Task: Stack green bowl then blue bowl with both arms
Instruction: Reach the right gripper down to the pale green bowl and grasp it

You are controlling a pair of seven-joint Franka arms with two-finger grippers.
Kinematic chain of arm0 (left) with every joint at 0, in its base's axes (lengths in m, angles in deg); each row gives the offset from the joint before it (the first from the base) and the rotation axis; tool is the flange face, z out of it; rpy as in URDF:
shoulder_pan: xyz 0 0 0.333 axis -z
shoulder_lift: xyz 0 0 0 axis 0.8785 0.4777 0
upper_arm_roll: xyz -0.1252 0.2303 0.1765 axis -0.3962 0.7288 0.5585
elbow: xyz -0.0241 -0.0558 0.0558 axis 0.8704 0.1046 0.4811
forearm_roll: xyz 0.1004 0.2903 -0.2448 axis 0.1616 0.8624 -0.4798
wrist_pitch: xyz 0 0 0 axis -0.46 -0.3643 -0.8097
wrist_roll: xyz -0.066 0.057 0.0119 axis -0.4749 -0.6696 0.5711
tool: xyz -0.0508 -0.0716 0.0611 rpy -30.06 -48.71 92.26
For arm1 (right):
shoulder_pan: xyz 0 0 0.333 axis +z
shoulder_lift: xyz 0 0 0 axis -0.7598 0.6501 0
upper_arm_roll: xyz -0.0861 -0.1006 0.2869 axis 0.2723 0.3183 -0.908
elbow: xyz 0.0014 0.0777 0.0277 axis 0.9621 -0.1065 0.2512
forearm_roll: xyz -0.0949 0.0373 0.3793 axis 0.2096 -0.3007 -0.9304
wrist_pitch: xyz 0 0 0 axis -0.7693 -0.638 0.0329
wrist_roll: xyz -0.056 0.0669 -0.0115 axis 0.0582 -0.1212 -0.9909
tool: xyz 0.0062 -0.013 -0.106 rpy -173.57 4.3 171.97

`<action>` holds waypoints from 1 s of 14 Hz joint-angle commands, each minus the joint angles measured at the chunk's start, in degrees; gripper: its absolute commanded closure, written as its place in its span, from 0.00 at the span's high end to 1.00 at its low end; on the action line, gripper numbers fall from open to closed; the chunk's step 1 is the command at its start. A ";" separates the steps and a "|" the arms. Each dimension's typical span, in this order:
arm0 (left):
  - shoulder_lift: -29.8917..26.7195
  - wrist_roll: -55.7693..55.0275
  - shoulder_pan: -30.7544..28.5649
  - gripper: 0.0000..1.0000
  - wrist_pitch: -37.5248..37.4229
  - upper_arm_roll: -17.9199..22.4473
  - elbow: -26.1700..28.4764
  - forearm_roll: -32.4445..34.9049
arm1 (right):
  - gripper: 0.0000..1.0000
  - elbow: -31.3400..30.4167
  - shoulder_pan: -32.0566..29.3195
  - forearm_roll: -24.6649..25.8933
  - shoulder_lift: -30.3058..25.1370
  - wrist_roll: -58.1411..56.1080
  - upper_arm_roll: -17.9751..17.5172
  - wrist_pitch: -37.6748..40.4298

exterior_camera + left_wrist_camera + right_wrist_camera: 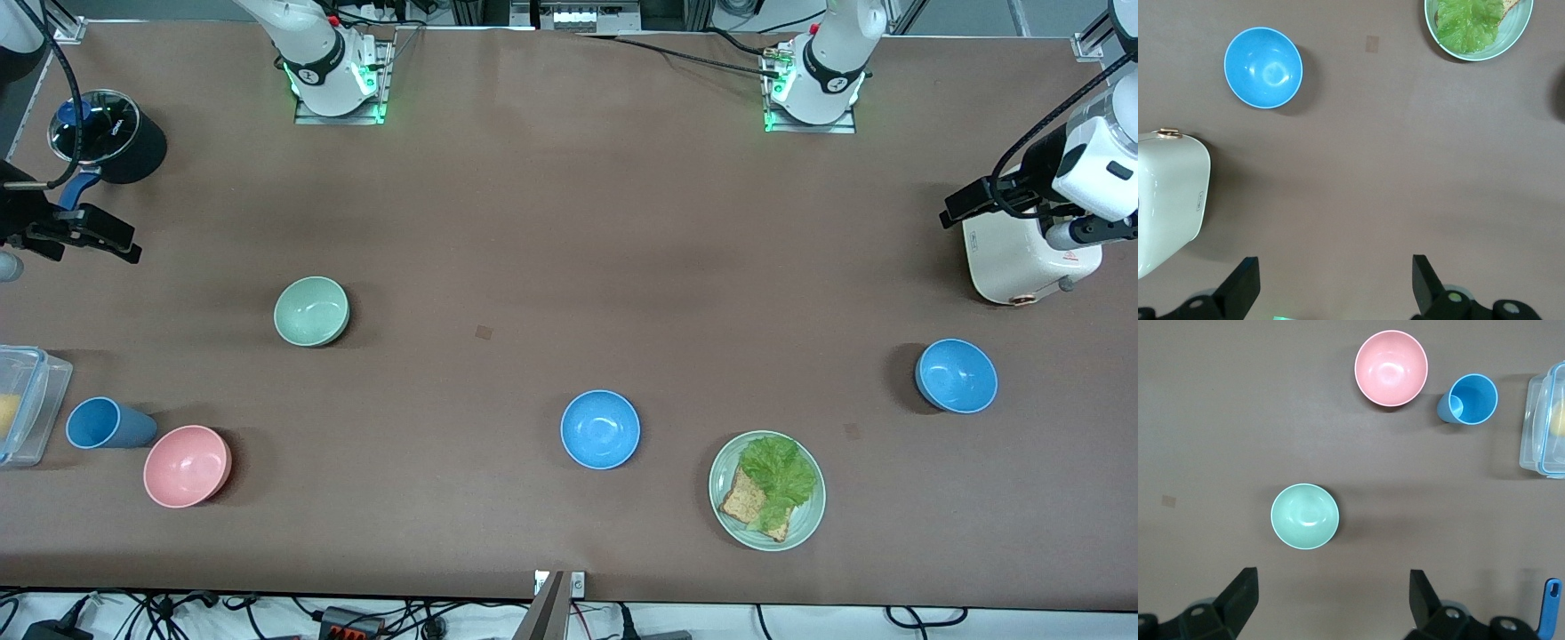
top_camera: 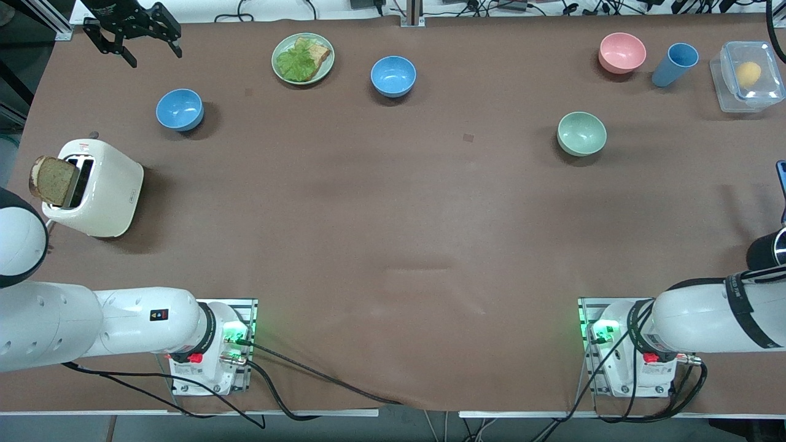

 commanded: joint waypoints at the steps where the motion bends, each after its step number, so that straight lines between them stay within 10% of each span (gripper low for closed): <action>1: 0.96 0.09 -0.37 1.00 -1.16 -0.12 -1.74 -1.77 | 1.00 -1.35 -0.06 0.95 -1.45 -0.35 -0.32 0.09; 6: 1.04 0.26 -0.46 1.00 -1.33 -0.12 -1.74 -1.87 | 1.00 -1.43 -0.23 1.04 -0.83 -0.53 -0.32 0.01; 14: 1.13 0.96 -0.54 1.00 -2.13 -0.03 -1.74 -1.95 | 1.00 -1.70 -0.41 1.21 16.46 -0.35 -0.32 -1.84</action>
